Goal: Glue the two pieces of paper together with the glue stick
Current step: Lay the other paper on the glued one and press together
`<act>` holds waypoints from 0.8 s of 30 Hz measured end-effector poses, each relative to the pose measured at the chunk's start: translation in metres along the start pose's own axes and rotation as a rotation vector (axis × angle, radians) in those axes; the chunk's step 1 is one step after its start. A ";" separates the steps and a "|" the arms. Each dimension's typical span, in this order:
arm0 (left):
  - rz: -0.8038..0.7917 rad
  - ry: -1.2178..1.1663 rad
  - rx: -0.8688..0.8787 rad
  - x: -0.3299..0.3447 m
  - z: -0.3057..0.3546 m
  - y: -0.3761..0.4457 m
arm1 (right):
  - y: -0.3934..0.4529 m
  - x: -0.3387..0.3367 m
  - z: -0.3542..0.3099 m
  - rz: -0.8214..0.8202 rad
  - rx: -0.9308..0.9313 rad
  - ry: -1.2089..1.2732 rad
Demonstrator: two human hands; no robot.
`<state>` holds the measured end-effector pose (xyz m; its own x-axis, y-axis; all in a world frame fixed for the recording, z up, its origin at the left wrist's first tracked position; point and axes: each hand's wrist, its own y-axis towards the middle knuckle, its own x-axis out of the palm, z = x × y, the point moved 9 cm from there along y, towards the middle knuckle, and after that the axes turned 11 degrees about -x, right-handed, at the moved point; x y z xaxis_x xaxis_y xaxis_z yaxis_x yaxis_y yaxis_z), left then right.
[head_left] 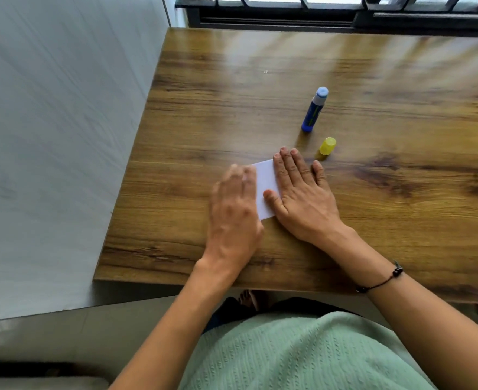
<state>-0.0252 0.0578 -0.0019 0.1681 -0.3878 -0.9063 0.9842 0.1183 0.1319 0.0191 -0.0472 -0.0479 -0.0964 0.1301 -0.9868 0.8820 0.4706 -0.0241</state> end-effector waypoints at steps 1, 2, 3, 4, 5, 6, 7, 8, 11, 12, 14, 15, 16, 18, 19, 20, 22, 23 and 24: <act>-0.065 0.009 0.064 0.010 0.010 -0.006 | 0.000 0.000 0.000 -0.002 -0.005 -0.002; -0.125 0.033 0.098 0.019 0.014 -0.010 | 0.000 0.000 -0.001 -0.002 -0.009 -0.006; -0.163 0.066 0.108 0.028 0.013 -0.011 | 0.000 0.000 -0.001 0.001 -0.009 -0.007; -0.176 0.109 0.101 0.033 0.009 -0.011 | 0.000 -0.001 -0.001 0.007 -0.008 -0.006; -0.175 0.145 0.081 0.036 0.003 -0.009 | 0.000 -0.001 -0.001 0.011 -0.007 -0.004; -0.172 0.168 0.039 0.036 -0.005 -0.008 | 0.000 -0.002 -0.001 0.009 -0.010 -0.002; -0.166 0.178 -0.022 0.034 -0.015 -0.006 | 0.000 -0.001 -0.001 0.000 -0.013 -0.002; -0.154 0.181 -0.087 0.031 -0.025 -0.003 | -0.001 -0.001 0.000 -0.008 -0.012 -0.003; -0.161 0.181 -0.196 0.025 -0.039 0.001 | -0.003 0.001 0.000 -0.028 -0.009 -0.001; -0.177 0.177 -0.206 0.025 -0.037 0.003 | -0.003 0.001 0.000 -0.032 -0.012 -0.001; -0.184 0.148 -0.207 0.020 -0.029 0.010 | -0.005 -0.003 -0.001 -0.014 -0.005 0.010; -0.175 0.121 -0.195 0.017 -0.023 0.014 | -0.008 -0.005 -0.001 0.011 0.014 0.023; -0.163 0.090 -0.169 0.014 -0.016 0.020 | -0.013 -0.008 0.001 0.043 0.047 0.039; -0.165 0.052 -0.093 0.014 0.003 0.032 | -0.026 -0.012 0.006 0.081 0.123 0.047; -0.177 0.055 -0.055 0.017 0.013 0.039 | -0.032 -0.012 0.007 0.079 0.142 0.035; -0.186 0.074 -0.022 0.020 0.022 0.044 | -0.037 -0.011 0.007 0.072 0.145 0.020; -0.175 0.134 0.016 0.023 0.036 0.056 | -0.040 -0.010 0.007 0.060 0.130 0.008; -0.163 0.158 0.022 0.023 0.041 0.060 | -0.040 -0.010 0.007 0.057 0.126 0.010; -0.150 0.172 0.020 0.023 0.045 0.065 | -0.040 -0.010 0.008 0.055 0.124 0.012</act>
<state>0.0451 0.0157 0.0036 0.0093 -0.2383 -0.9711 0.9986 0.0520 -0.0032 -0.0117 -0.0740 -0.0385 -0.0511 0.1636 -0.9852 0.9364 0.3509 0.0097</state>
